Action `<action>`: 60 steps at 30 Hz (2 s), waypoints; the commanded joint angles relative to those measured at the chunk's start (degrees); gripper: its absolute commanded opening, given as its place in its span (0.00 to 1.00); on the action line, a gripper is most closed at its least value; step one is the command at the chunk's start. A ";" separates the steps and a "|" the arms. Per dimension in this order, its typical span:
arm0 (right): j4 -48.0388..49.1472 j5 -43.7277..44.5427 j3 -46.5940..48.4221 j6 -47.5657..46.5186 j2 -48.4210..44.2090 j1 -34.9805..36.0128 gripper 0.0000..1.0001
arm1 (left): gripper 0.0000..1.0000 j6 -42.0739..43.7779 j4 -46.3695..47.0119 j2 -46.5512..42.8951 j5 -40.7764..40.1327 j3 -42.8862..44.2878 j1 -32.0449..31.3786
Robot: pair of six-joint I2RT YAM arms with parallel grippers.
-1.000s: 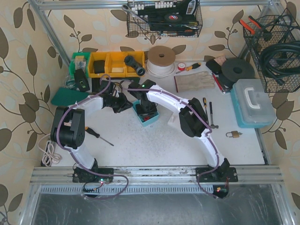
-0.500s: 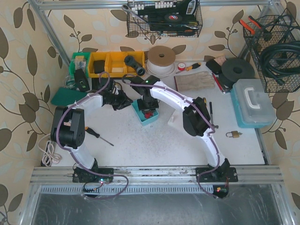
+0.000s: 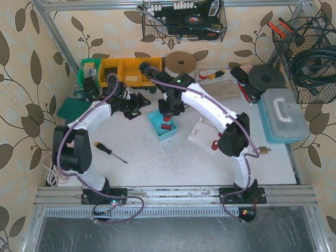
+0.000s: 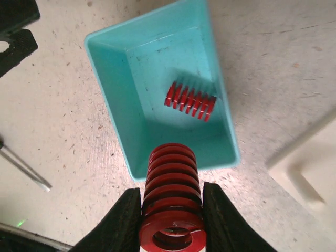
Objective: Install the large spring
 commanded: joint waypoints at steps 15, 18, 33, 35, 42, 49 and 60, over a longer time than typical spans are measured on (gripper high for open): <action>-0.29 3.66 -21.48 -4.95 -18.15 -16.64 0.04 | 0.87 13.35 -16.59 -7.67 -6.86 1.42 -0.50; 1.24 3.01 -20.80 -5.88 -15.55 -17.85 0.04 | 0.86 13.47 -16.64 -7.69 -6.92 1.88 -0.50; 4.36 4.62 -22.56 -5.84 -10.13 -19.11 0.04 | 0.87 14.09 -18.24 -6.90 -6.92 3.02 -0.50; 4.03 4.41 -22.75 -5.55 -10.12 -19.22 0.04 | 0.87 14.20 -18.50 -7.05 -6.97 3.02 -0.50; 3.67 5.37 -23.79 -5.51 -10.95 -19.31 0.03 | 0.86 14.12 -18.17 -7.32 -7.10 2.42 -0.50; 6.33 5.20 -25.66 -5.47 -9.76 -19.67 0.03 | 0.87 14.10 -18.16 -7.40 -7.01 2.25 -0.59; 10.94 4.08 -24.62 -6.30 -5.49 -19.89 0.15 | 0.87 14.37 -17.97 -7.34 -6.61 2.23 -1.87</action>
